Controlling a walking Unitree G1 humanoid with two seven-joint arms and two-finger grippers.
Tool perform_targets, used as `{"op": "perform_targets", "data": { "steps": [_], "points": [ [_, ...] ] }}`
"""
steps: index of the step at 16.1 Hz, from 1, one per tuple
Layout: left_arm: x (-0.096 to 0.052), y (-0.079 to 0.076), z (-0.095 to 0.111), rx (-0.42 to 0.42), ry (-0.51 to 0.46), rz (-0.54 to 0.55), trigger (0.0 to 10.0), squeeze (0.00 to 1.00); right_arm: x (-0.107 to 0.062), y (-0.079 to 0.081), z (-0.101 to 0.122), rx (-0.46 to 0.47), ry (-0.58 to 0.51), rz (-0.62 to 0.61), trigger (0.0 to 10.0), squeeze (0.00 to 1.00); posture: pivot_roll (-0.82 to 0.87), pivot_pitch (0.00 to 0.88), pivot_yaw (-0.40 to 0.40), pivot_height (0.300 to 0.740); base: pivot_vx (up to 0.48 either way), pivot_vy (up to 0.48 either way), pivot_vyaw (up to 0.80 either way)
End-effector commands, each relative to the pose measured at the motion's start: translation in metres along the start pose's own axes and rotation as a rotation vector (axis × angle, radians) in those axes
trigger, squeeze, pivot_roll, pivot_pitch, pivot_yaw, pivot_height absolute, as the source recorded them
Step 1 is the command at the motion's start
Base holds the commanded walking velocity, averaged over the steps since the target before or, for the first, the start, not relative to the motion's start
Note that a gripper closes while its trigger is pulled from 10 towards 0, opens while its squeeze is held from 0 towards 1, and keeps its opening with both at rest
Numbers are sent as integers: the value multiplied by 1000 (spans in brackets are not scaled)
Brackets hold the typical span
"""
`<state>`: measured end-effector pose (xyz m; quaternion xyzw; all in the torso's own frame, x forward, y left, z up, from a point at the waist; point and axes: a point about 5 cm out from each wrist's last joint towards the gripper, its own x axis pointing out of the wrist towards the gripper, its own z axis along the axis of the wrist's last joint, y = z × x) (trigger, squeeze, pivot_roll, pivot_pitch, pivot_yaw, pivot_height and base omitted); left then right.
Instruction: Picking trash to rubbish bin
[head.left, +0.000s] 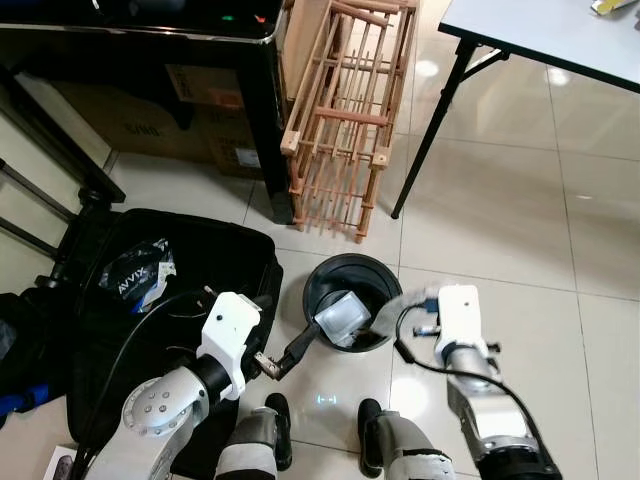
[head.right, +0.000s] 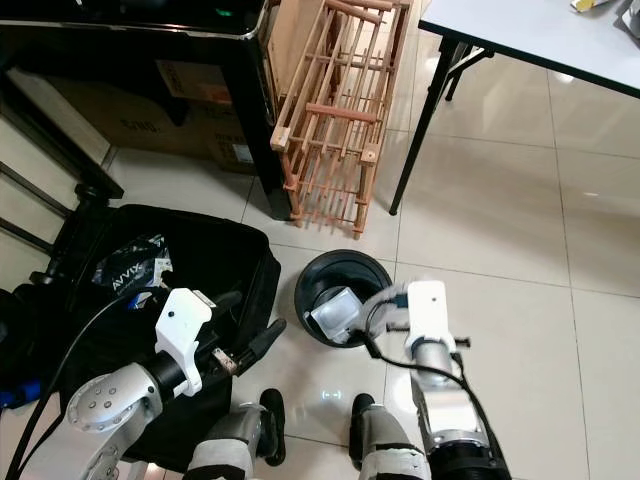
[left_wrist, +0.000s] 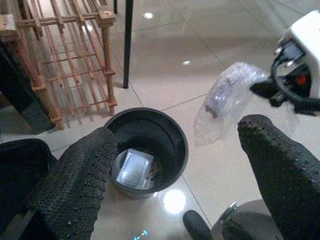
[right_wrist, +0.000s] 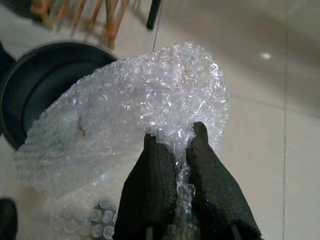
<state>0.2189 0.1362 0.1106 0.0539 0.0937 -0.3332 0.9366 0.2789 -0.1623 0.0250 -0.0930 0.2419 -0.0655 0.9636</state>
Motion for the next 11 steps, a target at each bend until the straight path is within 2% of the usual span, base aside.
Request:
{"op": "perform_targets", "data": {
  "steps": [1, 3, 6, 9, 11],
  "points": [
    [-3, -7, -4, -22, 29, -60, 10000, 0, 1, 3, -12, 3, 45, 17, 10000, 0, 115, 353, 24, 740, 0, 0, 0],
    [-9, -11, -5, -49, 51, -131, 10000, 0, 4, 4, -15, -6, 65, 26, 10000, 0, 122, 363, 24, 740, 0, 0, 0],
    [-15, -14, -8, -40, 60, -172, 10000, 0, 9, 7, -14, -37, 59, 43, 10000, 0, 128, 383, 29, 740, 0, 0, 0],
    [-25, -22, -11, -55, 135, -259, 10000, 0, 16, 9, -4, -77, 25, 56, 10000, 0, 131, 405, 32, 740, 0, 0, 0],
    [-26, -29, -13, -79, 167, -311, 10000, 0, 21, 11, 3, -96, 6, 65, 10000, 0, 133, 415, 33, 740, 0, 0, 0]
  ]
}}
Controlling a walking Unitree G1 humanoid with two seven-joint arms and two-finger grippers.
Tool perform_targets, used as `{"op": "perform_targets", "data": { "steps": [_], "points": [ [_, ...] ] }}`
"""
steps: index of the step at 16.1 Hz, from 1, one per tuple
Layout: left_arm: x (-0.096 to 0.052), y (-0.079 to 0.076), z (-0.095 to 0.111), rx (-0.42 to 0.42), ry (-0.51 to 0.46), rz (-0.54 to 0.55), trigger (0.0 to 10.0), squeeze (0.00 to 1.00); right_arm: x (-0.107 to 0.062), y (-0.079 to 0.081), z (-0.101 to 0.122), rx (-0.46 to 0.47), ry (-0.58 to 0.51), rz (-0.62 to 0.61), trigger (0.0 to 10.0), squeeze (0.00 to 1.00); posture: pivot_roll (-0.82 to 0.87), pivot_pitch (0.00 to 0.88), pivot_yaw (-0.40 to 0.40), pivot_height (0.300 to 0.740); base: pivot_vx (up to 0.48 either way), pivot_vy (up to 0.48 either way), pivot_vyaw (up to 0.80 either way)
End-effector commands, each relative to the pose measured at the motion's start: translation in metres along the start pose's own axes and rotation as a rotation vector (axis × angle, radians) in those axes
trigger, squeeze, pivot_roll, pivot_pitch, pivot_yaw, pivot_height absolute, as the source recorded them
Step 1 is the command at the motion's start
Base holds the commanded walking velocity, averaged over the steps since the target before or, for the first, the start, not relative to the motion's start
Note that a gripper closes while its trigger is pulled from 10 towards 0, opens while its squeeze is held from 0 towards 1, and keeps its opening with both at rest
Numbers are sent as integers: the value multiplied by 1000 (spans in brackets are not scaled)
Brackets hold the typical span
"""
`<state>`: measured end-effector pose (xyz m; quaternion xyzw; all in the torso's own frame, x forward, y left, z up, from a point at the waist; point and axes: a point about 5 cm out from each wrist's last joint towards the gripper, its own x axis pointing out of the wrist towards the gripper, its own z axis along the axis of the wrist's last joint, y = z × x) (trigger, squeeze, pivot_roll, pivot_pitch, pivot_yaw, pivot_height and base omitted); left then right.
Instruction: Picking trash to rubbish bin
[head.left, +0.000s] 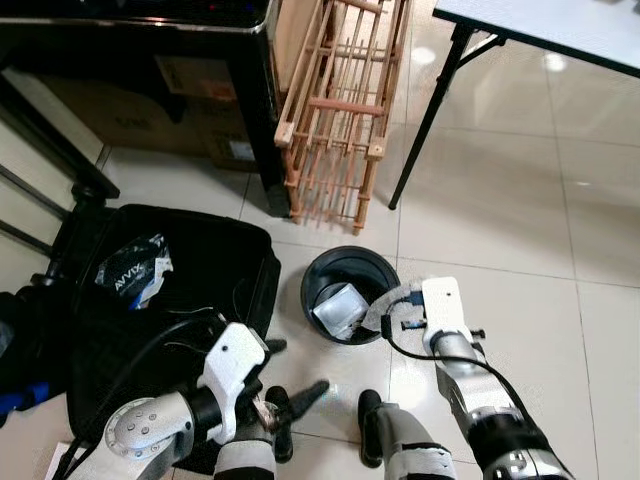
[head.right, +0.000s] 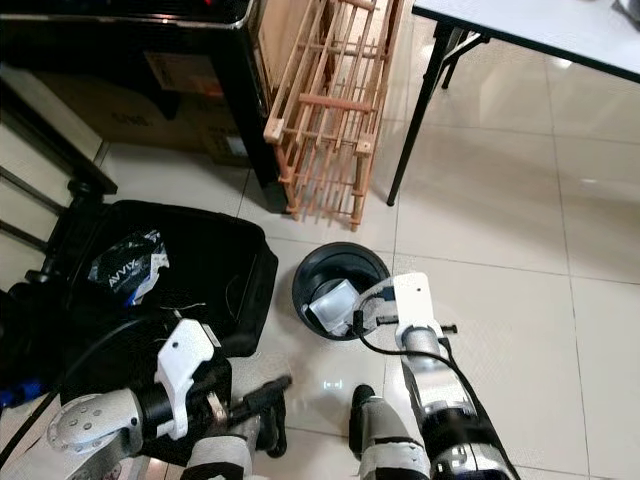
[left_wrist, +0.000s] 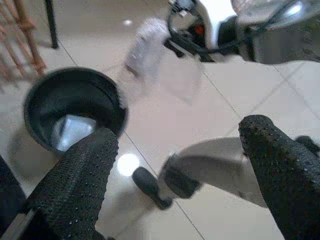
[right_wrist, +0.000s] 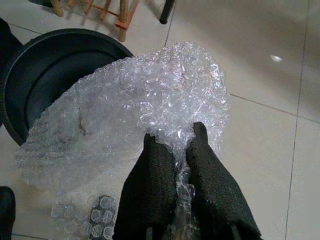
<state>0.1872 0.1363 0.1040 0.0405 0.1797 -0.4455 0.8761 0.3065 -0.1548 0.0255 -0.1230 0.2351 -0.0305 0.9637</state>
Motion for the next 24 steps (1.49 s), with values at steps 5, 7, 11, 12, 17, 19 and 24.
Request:
{"op": "perform_targets", "data": {
  "steps": [5, 7, 11, 12, 17, 19, 24],
  "points": [
    [3, -15, -23, -41, 78, -107, 10000, 0, 5, 8, 6, -40, -16, 28, 10000, 0, 125, 421, 34, 740, 0, 0, 0],
    [1, -15, -28, -55, 103, -118, 10000, 0, 6, 9, 9, -41, -22, 30, 10000, 0, 123, 425, 35, 740, 0, 0, 0],
    [-5, -15, -39, -51, 151, -107, 10000, 0, 11, 13, 23, -32, -52, 27, 10000, 0, 128, 437, 36, 740, 0, 0, 0],
    [-6, -14, -42, -45, 160, -93, 10000, 0, 11, 13, 25, -32, -57, 26, 10000, 0, 128, 440, 37, 740, 0, 0, 0],
    [-3, 2, -41, -36, 114, 27, 10000, 0, 12, 12, 25, -29, -65, 18, 10000, 0, 132, 440, 34, 740, 0, 0, 0],
    [-4, 2, -42, -28, 117, 32, 10000, 0, 12, 13, 24, -30, -66, 18, 10000, 0, 132, 441, 34, 740, 0, 0, 0],
    [-11, 8, -50, -20, 139, 71, 10000, 0, 14, 12, 23, -37, -59, 16, 10000, 0, 137, 441, 32, 740, 0, 0, 0]
  ]
}}
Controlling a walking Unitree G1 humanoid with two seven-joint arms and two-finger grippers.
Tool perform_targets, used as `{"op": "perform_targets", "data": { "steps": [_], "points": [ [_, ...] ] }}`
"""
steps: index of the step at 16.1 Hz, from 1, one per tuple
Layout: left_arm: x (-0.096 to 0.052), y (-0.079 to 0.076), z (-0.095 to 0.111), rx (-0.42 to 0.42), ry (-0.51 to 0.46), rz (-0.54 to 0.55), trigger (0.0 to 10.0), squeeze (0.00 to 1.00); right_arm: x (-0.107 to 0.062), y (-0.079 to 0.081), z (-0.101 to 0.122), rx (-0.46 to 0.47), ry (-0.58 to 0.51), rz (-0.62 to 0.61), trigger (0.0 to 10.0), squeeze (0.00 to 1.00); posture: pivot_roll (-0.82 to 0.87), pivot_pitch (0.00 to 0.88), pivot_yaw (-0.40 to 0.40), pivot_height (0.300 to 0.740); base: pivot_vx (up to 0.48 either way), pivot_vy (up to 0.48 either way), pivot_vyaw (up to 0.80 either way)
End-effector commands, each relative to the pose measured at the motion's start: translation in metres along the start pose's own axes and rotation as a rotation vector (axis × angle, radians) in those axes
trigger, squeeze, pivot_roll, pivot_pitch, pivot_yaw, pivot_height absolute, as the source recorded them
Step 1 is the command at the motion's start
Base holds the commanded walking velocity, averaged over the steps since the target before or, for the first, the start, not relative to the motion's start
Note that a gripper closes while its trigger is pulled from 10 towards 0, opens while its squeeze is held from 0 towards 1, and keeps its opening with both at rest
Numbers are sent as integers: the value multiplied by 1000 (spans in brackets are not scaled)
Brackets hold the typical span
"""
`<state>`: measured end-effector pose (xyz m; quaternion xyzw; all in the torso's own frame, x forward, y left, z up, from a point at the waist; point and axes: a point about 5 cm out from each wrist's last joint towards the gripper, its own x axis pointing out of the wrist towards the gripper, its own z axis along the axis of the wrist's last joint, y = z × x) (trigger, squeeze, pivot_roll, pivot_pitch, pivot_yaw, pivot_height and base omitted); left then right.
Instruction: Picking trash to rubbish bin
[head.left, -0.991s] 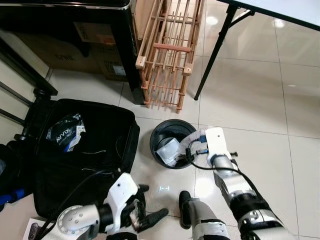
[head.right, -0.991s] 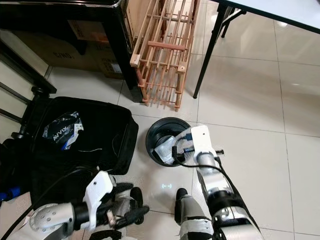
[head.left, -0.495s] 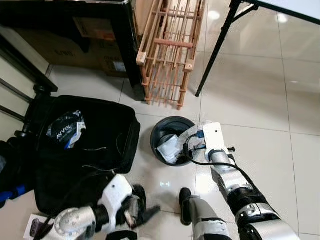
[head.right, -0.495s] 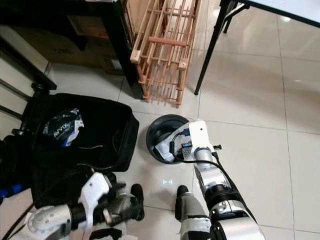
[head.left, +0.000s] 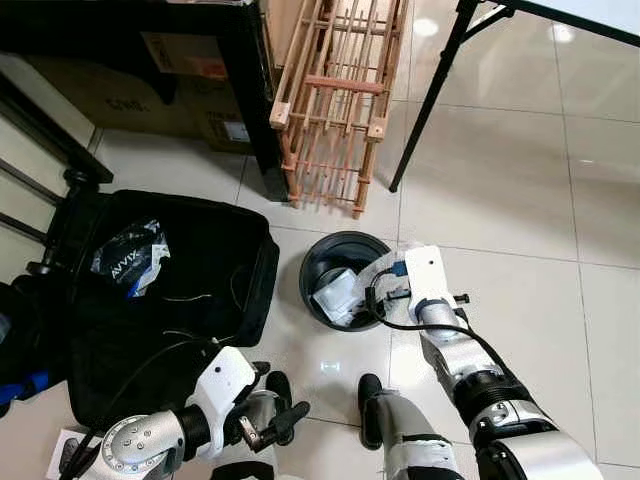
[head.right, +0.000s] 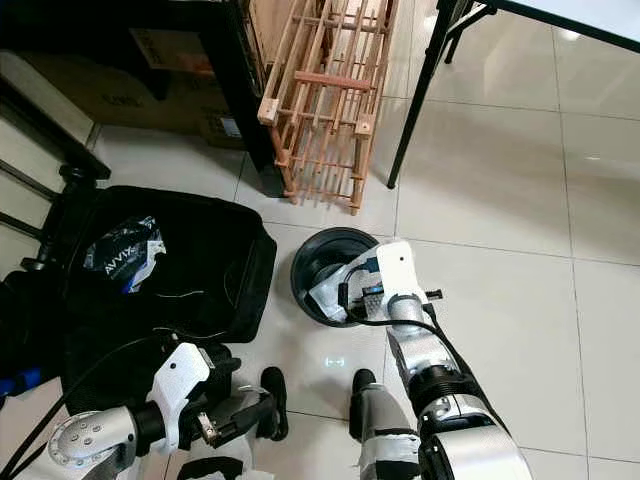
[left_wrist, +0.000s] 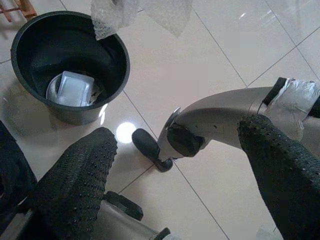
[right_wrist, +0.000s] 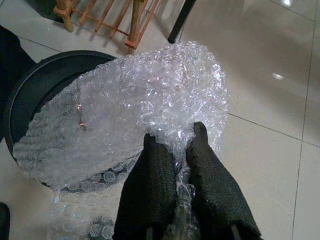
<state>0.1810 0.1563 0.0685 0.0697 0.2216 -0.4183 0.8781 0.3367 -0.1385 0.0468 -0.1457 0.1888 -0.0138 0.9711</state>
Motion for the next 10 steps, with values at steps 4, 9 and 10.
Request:
{"op": "perform_targets", "data": {
  "steps": [4, 9, 10],
  "points": [
    [-3, -8, -12, -23, 30, 4, 10000, 0, -4, 11, -20, 21, 65, 39, 10000, 0, 151, 444, 32, 740, 0, 0, 0],
    [-7, -8, -15, -17, 45, 7, 10000, 0, -3, 20, -8, 68, -1, 63, 10000, 1000, 169, 450, 35, 740, 0, 0, 0],
    [-8, -10, -16, -18, 45, 6, 10000, 0, -3, 21, -6, 75, -13, 66, 10000, 1000, 169, 450, 35, 740, 0, 0, 0]
  ]
}}
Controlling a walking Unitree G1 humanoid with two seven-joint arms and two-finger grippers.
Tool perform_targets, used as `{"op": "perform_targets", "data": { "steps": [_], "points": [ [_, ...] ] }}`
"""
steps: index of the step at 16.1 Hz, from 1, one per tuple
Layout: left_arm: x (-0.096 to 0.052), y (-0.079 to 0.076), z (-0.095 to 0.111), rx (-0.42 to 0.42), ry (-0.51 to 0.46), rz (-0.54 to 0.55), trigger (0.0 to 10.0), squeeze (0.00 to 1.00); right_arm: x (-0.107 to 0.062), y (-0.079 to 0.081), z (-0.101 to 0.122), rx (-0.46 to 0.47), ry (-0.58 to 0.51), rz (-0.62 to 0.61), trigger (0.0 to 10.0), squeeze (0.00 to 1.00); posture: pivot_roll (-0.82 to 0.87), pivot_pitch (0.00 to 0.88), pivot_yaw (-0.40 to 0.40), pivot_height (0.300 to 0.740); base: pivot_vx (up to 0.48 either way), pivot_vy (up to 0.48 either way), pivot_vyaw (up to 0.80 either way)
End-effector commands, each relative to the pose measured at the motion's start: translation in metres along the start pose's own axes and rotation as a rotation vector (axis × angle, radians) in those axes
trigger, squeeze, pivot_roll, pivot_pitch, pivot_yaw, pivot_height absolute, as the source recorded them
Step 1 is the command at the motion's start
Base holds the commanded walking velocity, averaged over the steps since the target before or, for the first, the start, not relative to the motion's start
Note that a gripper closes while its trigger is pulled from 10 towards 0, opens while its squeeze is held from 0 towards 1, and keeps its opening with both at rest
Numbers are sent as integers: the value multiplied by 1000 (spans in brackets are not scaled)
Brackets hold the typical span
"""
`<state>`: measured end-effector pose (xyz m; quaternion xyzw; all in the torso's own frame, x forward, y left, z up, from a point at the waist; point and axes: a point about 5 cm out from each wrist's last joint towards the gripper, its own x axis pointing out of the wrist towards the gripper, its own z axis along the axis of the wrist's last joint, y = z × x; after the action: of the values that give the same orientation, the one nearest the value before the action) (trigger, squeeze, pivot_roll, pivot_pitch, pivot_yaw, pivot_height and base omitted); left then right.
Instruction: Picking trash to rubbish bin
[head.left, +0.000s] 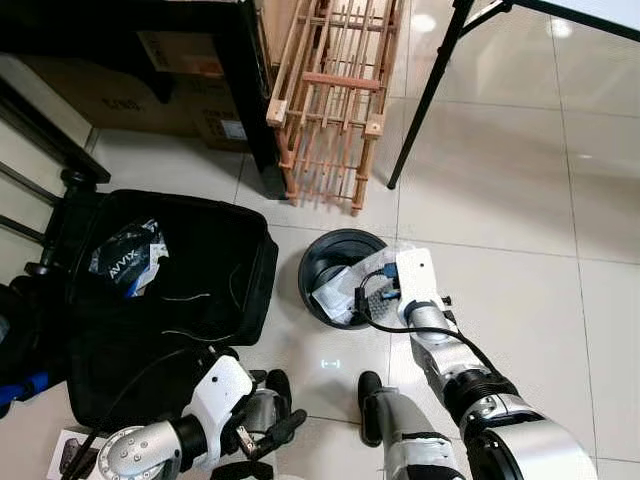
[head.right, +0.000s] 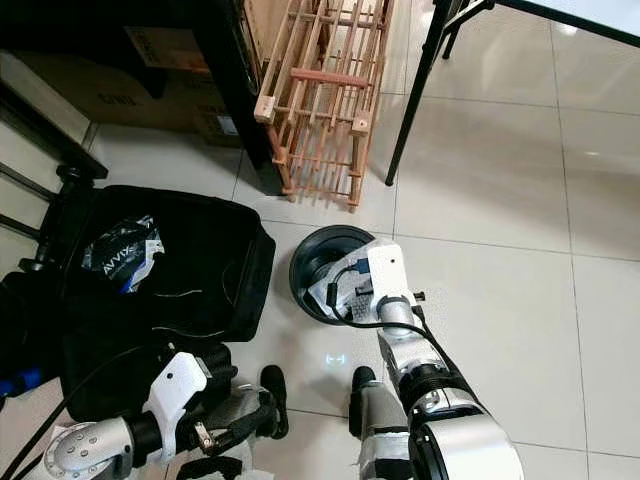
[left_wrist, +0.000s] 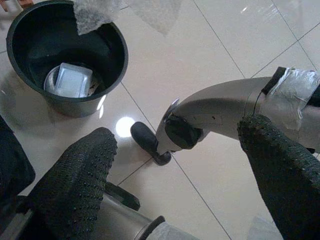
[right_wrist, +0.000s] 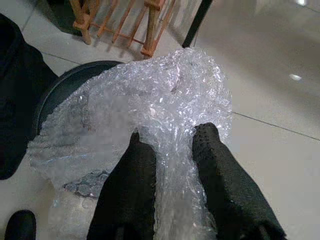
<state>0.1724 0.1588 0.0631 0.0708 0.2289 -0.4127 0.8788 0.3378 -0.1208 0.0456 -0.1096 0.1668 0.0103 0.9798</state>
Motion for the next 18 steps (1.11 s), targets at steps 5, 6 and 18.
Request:
{"op": "perform_targets", "data": {
  "steps": [5, 6, 18],
  "points": [
    [-5, -7, -11, -10, 43, -10, 10000, 0, -4, 8, -7, 39, -7, 33, 10000, 1000, 174, 452, 42, 740, 0, 0, 0],
    [-5, -7, -12, -9, 47, -11, 10000, 0, -4, 8, -9, 47, -4, 43, 10000, 1000, 171, 453, 42, 740, 0, 0, 0],
    [12, 7, -5, 14, 8, 13, 10000, 0, -1, -10, 19, 71, -175, 24, 10000, 1000, 156, 373, 39, 740, 0, 0, 0]
  ]
}}
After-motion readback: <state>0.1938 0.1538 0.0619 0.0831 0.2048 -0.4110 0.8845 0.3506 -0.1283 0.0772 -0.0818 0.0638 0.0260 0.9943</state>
